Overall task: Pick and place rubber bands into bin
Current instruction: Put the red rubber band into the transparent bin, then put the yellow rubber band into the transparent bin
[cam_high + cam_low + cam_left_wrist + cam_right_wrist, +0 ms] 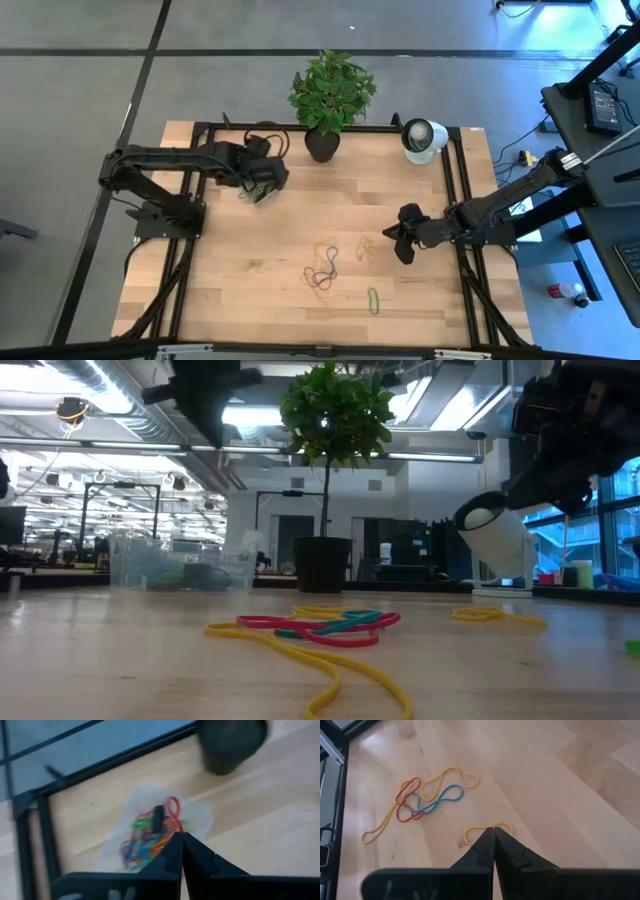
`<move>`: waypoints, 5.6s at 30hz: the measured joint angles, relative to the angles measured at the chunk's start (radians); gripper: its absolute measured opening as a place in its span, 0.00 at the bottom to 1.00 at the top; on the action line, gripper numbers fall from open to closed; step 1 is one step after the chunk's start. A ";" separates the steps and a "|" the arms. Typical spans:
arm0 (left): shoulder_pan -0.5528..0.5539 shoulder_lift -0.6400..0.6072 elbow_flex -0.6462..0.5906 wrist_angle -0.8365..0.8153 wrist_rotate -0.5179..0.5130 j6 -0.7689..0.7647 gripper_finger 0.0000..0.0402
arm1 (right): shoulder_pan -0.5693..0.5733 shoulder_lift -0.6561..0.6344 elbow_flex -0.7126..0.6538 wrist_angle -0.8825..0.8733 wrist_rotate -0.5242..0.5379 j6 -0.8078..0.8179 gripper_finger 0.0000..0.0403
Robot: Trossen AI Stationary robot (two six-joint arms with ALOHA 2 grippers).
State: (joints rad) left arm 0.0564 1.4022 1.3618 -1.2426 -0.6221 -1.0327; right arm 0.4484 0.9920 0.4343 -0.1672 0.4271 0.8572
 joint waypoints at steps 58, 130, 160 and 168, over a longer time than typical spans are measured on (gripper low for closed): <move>-0.324 0.177 -0.119 0.870 0.197 0.567 0.01 | -0.104 -0.369 -0.002 -0.154 -0.270 -0.393 0.00; -0.338 0.356 0.239 0.138 0.045 0.070 0.01 | -0.104 -0.477 -0.002 -0.309 -0.444 -0.417 0.01; 0.329 -0.154 -0.457 0.415 0.244 0.701 0.00 | -0.105 -0.420 0.000 -0.078 -0.001 -0.203 0.01; 0.471 -0.141 -0.627 0.620 0.506 0.787 0.02 | -0.105 -0.353 0.000 -0.025 0.051 -0.140 0.01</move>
State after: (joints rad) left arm 0.5270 1.2612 0.7351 -0.6231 -0.1166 -0.2455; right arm 0.3435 0.6395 0.4347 -0.1921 0.4786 0.7175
